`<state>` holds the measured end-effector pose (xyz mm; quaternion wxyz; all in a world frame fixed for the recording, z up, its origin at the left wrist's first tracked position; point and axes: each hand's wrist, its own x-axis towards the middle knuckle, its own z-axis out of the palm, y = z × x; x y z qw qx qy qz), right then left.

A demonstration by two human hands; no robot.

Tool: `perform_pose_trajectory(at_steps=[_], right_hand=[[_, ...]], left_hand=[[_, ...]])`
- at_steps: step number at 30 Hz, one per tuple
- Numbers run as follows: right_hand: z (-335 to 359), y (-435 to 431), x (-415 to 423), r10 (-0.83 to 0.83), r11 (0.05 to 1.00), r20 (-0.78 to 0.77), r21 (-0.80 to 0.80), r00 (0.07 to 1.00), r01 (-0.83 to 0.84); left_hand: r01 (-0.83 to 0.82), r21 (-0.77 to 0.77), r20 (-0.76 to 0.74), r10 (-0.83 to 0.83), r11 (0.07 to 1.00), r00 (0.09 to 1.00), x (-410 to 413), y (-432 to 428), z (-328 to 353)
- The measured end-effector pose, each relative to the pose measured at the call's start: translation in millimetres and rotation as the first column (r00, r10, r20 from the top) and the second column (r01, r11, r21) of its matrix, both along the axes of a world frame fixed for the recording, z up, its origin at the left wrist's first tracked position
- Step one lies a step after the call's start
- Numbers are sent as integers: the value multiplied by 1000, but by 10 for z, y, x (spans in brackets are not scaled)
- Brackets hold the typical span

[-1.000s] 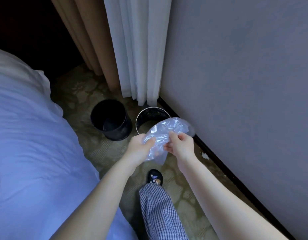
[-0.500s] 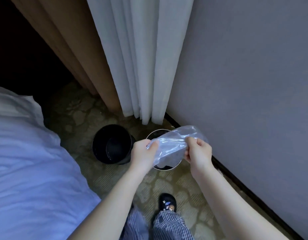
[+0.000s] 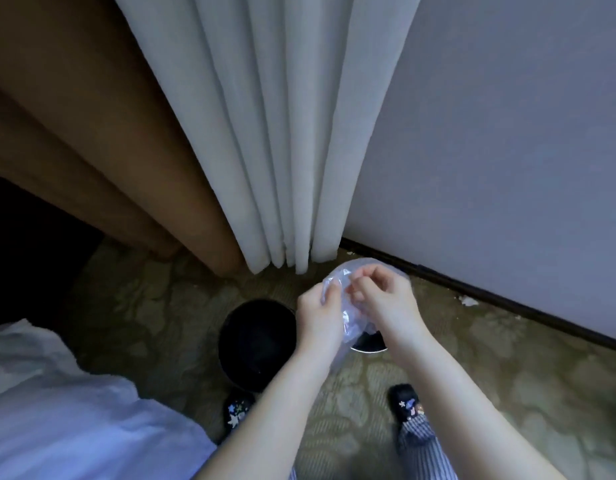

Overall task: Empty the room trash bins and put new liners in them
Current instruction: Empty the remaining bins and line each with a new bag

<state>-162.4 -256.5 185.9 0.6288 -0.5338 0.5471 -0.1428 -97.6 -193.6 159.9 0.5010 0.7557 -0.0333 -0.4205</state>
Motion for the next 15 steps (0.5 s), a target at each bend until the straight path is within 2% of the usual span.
perform_pose_trajectory(at_steps=[2,5,9,12,15], right_hand=[[-64,233,62,11,995,-13,-96,1000,-12],[-143,459,12,70,990,11,-120,997,-69],[-388,950,-190,157,964,-83,-202,984,-171],[-516,1452,-292,91,917,-110,-377,990,-127],[-570,1884,-376,24,849,-155,-518,988,-102]], left_hand=[[48,-13,9,-48,999,999,68,138,-50],[69,-12,-22,-69,998,997,167,295,-139],[152,-46,-47,-154,987,987,188,659,-334],[274,-106,-43,-279,956,959,50,1020,-385],[337,-132,7,-339,932,941,-113,1454,-477]])
